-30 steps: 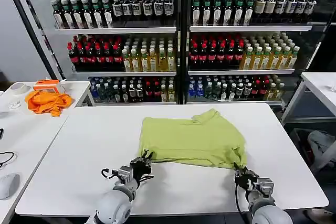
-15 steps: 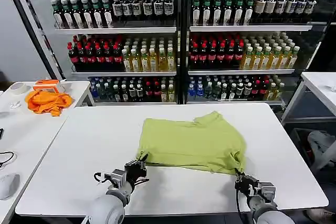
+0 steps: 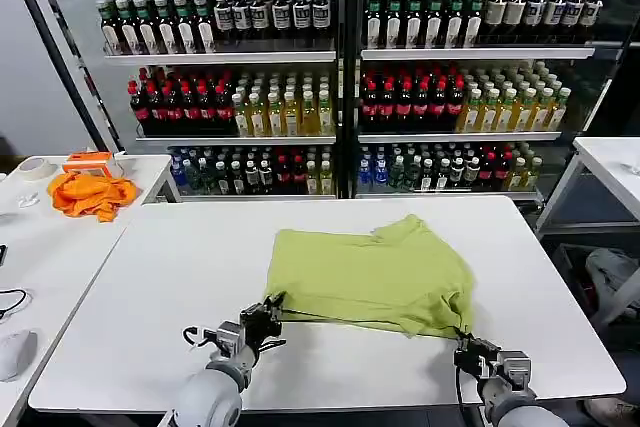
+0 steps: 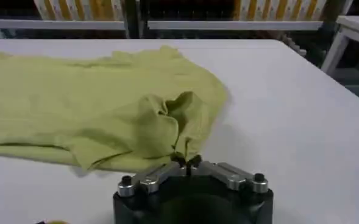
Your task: Fold and organize the clothes.
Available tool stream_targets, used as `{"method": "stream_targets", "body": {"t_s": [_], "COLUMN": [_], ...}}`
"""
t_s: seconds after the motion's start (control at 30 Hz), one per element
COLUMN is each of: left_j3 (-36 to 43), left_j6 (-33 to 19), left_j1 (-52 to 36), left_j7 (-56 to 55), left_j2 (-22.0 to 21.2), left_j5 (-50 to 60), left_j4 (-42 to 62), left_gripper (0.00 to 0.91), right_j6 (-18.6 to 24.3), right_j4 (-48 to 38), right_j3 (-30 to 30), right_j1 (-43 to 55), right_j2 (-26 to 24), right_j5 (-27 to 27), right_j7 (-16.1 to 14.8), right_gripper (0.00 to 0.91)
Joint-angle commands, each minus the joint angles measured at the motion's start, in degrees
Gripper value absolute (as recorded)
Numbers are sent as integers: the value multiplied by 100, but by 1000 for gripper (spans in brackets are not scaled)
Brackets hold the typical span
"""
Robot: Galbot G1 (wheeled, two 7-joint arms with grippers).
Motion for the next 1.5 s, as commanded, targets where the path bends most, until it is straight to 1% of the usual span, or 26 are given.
{"method": "stream_targets", "body": {"t_s": [0.03, 0.2, 0.23, 0.27, 0.3, 0.33, 0.37, 0.5, 0.63, 0.9, 1.07, 1.17, 1.23, 1.33, 1.43, 1.5], "left_j3": [78, 78, 78, 81, 83, 91, 99, 146, 146, 126, 7, -192, -395, -650, -893, -1008], "left_j6": [446, 670, 715, 732, 731, 730, 729, 724, 733, 730, 678, 649, 617, 602, 597, 598], "left_j1": [-12, 73, 83, 94, 113, 131, 142, 184, 162, 143, 227, 399, 635, 1136, 1539, 1825], "left_j7": [-137, -118, -108, -102, -57, 5, 40, 218, 278, 329, 297, 288, 273, 288, 293, 286], "left_j2": [83, 165, 175, 178, 191, 214, 222, 290, 301, 376, 419, 474, 534, 696, 811, 841], "left_j5": [343, 346, 345, 342, 354, 358, 357, 344, 249, 131, -195, -213, -171, -180, -216, -208], "left_j4": [35, -40, -48, -59, -66, -77, -82, -84, -48, 7, -120, -313, -451, -768, -1100, -1387], "left_gripper": [907, 907, 403, 91, 20, 20, 20, 20, 30, 20, 20, 20, 20, 20, 20, 20], "right_j6": [-17, -18, -18, -18, -13, 7, 41, 141, 145, 156, 150, 151, 190, 280, 286, 317], "right_j4": [55, 80, 84, 90, 95, 96, 96, 7, -31, -48, 64, 156, 228, 408, 598, 763], "right_j3": [17, 32, 32, 29, 27, 25, 24, 0, -18, -46, -21, 15, 24, 11, 34, -7], "right_j1": [-28, -21, -21, -20, -20, -19, -19, 16, 47, 77, -14, -120, -281, -596, -855, -1132], "right_j2": [-20, -33, -32, -32, -31, -31, -30, -28, -39, -28, -38, -71, -97, -165, -214, -261], "right_j5": [-44, -45, -46, -46, -31, -27, -26, 27, 26, 3, -11, -19, -73, -365, -406, -538], "right_j7": [8, -1, -3, -6, -8, -11, -19, 4, 8, 1, -43, -54, 4, -43, -52, -54], "right_gripper": [907, 907, 907, 846, 202, 60, 0, 0, 0, 0, 0, 0, 0, 0, 0, 0]}}
